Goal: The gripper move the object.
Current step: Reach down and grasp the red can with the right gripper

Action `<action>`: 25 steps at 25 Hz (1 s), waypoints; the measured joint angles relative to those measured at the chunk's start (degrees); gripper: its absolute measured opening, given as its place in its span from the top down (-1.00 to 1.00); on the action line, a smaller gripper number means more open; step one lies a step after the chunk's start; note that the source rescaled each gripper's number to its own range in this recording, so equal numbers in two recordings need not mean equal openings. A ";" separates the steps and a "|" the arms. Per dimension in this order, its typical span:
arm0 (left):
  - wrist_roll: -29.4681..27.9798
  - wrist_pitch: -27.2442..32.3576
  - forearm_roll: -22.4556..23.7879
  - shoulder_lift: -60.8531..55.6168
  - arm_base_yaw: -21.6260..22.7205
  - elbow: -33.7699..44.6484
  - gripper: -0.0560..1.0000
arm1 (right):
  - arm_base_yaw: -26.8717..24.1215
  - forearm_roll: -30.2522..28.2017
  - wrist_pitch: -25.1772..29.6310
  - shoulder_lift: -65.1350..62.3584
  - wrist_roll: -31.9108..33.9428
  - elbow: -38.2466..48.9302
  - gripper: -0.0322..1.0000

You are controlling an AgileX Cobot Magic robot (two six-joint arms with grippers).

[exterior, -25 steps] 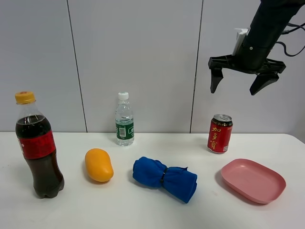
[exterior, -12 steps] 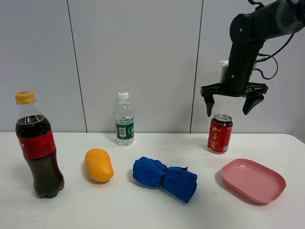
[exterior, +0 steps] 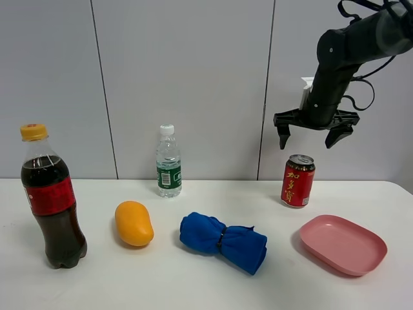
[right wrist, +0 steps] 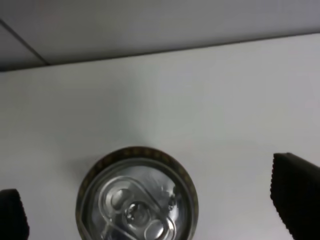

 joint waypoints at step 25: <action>0.00 0.00 0.00 0.00 0.00 0.00 -1.00 | 0.00 3.58 -4.33 9.16 -2.49 0.00 0.71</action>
